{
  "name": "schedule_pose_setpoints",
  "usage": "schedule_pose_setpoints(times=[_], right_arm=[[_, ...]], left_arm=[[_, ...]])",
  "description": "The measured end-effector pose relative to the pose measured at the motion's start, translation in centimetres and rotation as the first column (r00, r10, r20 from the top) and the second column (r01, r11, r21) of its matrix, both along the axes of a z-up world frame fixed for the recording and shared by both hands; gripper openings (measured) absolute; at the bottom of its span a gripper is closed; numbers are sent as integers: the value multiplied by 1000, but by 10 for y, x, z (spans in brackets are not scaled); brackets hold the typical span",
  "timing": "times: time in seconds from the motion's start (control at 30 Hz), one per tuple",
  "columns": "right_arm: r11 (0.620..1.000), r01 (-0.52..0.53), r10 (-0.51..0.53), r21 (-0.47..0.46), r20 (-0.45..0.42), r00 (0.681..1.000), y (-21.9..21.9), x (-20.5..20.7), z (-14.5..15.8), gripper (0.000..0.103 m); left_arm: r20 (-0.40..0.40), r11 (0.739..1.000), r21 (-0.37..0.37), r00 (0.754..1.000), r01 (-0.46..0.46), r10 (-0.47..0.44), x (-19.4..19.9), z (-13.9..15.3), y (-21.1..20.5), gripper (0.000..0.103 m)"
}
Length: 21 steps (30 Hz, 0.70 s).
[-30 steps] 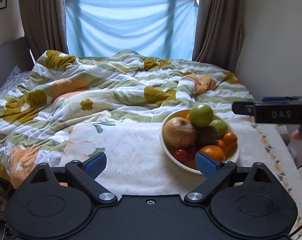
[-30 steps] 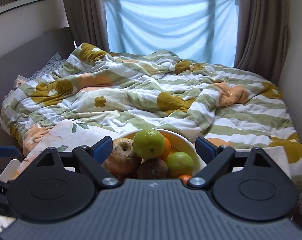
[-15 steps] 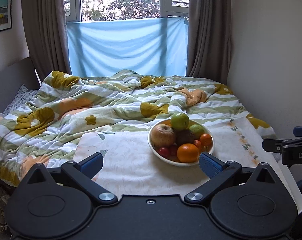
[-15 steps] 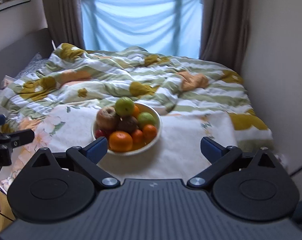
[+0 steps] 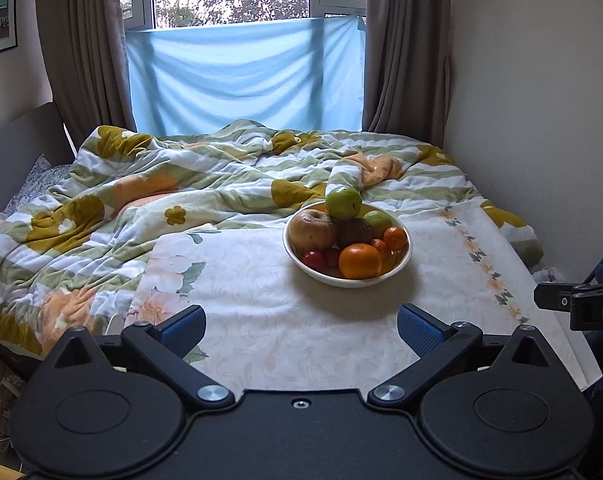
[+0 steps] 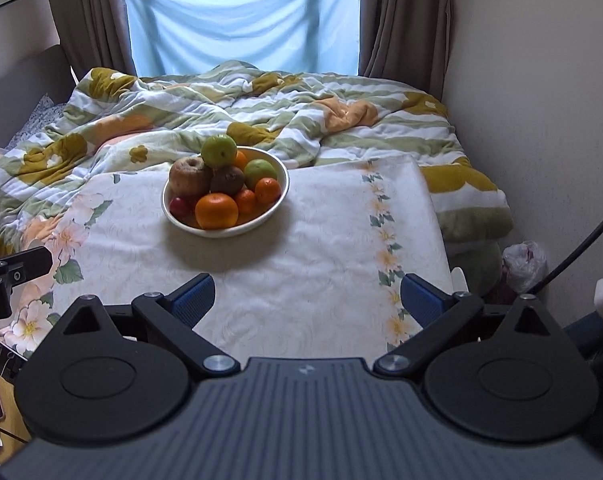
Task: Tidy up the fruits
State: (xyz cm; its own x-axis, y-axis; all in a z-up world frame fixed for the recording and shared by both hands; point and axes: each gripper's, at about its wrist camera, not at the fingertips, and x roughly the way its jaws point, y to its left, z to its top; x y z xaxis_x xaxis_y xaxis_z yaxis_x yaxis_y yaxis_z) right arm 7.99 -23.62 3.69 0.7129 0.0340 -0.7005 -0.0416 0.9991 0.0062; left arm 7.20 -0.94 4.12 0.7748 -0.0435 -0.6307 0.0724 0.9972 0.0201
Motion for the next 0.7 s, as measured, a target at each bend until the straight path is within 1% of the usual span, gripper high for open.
schedule_pose_setpoints(times=[0.23, 0.7], right_arm=[[1000, 14, -14, 14, 0, 1000, -5, 0, 0, 103], [1000, 11, -11, 15, -1, 1000, -5, 3, -1, 103]], left_arm=[[4, 1000, 11, 1000, 8, -8, 1, 0, -2, 103], [7, 1000, 4, 1000, 2, -2, 0, -1, 0, 103]])
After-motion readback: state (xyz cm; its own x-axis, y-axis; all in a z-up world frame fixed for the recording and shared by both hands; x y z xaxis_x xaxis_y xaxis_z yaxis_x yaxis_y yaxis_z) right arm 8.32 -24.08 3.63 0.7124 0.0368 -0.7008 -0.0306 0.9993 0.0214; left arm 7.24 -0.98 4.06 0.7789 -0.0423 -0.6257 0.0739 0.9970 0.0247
